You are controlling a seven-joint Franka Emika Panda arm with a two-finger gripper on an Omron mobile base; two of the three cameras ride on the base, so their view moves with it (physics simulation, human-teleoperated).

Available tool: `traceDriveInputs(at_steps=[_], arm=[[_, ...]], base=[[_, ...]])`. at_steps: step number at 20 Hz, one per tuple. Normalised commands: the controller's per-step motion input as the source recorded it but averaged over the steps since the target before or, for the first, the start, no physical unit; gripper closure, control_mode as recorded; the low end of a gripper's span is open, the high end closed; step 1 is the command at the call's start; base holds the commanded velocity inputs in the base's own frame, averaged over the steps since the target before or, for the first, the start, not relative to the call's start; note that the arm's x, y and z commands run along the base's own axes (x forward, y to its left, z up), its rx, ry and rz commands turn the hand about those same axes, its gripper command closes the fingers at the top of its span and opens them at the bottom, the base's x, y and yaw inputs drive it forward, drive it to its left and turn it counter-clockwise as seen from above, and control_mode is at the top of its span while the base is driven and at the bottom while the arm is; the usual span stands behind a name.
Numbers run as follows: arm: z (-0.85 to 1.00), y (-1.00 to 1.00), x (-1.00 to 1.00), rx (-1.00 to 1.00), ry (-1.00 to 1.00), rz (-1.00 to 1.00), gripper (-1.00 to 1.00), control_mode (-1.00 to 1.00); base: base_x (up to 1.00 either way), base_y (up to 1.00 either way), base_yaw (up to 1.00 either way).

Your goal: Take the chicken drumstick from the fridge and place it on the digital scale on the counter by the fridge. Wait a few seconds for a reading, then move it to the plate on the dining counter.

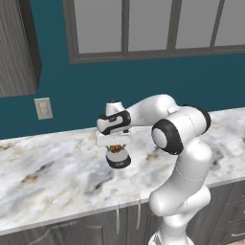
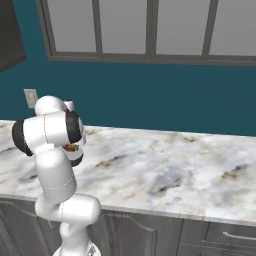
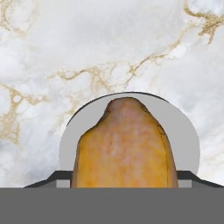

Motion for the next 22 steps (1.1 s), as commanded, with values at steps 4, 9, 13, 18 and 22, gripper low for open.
traceDriveInputs(at_steps=[4, 9, 13, 18, 22], arm=[[0.00, 0.00, 0.00, 0.00, 0.00, 0.00, 1.00, -1.00], [0.00, 0.00, -0.05, 0.00, 0.00, 0.00, 1.00, -1.00], [0.00, 0.00, -0.08, 0.00, 0.00, 0.00, -1.00, -1.00], [0.00, 0.00, -0.01, 0.00, 0.00, 0.00, -1.00, -1.00], [0.00, 0.00, 0.00, 0.00, -0.04, 0.00, -1.00, -1.00]], base=[[0.00, 0.00, 0.00], [0.00, 0.00, 0.00], [0.00, 0.00, 0.00], [0.00, 0.00, 0.00], [0.00, 0.00, 0.00]])
